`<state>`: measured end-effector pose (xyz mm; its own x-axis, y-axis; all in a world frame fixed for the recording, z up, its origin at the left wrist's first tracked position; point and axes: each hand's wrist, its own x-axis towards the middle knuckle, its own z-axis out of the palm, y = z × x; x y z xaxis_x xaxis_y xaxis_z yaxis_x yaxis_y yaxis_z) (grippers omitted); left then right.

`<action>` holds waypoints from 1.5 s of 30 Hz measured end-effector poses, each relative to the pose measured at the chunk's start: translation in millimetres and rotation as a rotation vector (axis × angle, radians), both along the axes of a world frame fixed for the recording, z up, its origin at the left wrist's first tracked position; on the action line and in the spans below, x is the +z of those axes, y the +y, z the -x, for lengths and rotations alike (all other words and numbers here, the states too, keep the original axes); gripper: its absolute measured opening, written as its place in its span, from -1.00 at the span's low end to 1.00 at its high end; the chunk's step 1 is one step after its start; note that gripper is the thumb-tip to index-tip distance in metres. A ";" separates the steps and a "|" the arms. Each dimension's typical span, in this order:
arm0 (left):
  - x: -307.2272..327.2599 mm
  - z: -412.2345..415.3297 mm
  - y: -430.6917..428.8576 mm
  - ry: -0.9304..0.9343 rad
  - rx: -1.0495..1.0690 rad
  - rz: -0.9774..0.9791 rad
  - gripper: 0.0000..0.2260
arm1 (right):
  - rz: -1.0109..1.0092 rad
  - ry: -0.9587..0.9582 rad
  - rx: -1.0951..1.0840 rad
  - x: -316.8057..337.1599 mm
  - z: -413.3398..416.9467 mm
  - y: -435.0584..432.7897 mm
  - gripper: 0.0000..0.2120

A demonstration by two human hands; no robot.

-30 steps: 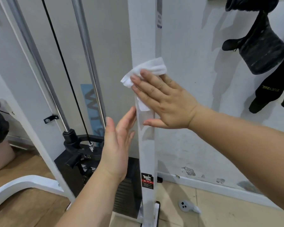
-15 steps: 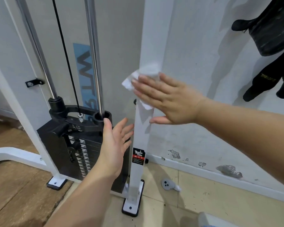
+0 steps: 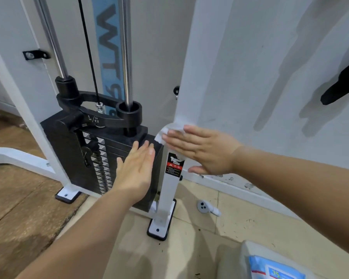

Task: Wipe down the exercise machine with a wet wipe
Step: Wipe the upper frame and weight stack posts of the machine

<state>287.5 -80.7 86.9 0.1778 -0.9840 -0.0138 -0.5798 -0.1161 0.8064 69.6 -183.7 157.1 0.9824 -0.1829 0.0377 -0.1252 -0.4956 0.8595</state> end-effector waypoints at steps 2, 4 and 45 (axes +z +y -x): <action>-6.6 1.2 -1.2 -0.060 -0.014 0.076 -0.35 | 0.064 -0.159 0.044 31.2 -2.9 -4.6 -0.22; -13.4 -0.5 -1.6 -0.114 -0.016 0.130 -0.26 | 0.122 -0.277 0.024 44.8 -4.7 -8.0 -0.22; 230.7 55.4 -11.5 0.448 -0.161 0.533 -0.27 | -1.562 -1.745 0.069 107.4 -75.8 24.9 0.02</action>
<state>232.1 -92.3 317.6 0.1191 -0.8906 0.4389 -0.1566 0.4197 0.8941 145.4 -158.8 264.5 0.1952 -0.8714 0.4500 -0.0088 -0.4604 -0.8877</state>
